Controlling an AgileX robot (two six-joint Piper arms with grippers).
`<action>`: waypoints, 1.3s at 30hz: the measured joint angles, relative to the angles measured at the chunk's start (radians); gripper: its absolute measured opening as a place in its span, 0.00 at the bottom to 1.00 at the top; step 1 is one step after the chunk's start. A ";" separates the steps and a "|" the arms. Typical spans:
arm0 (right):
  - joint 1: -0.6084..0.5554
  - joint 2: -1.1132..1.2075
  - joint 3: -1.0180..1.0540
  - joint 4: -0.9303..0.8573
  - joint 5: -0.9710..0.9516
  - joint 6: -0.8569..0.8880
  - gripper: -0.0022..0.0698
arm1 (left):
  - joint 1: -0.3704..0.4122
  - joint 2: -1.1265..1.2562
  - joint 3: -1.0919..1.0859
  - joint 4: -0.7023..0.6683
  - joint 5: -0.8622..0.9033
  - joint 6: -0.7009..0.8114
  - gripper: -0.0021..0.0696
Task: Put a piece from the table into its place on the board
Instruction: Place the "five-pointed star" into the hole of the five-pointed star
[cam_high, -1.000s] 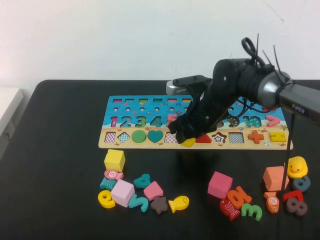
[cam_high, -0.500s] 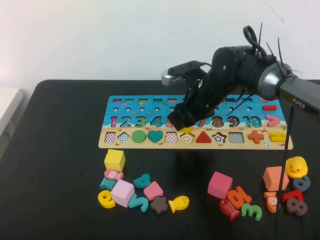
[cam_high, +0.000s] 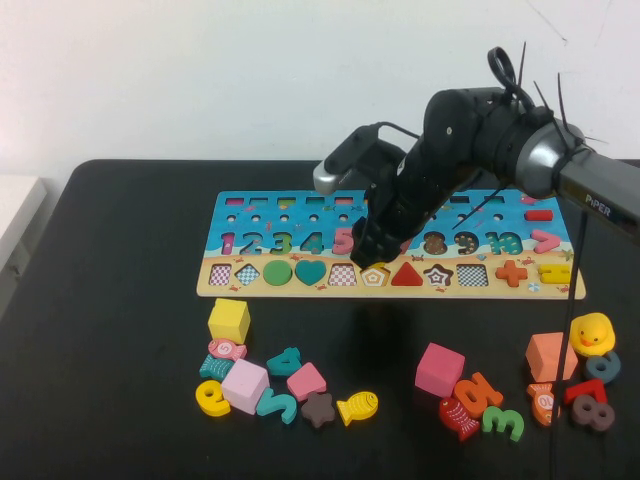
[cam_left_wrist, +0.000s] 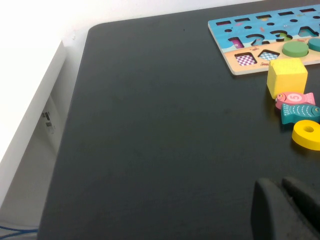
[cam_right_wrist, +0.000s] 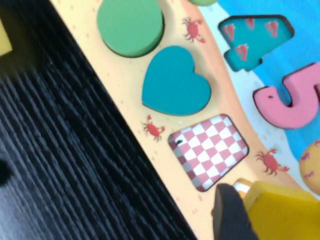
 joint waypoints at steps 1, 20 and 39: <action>0.000 0.000 0.000 0.000 0.000 -0.008 0.54 | 0.000 0.000 0.000 0.000 0.000 0.000 0.03; 0.000 0.060 -0.007 0.006 0.037 -0.040 0.54 | 0.000 0.000 0.000 0.000 0.000 0.000 0.03; 0.000 0.062 -0.009 -0.009 -0.001 0.067 0.54 | 0.000 0.000 0.000 0.000 0.000 0.000 0.03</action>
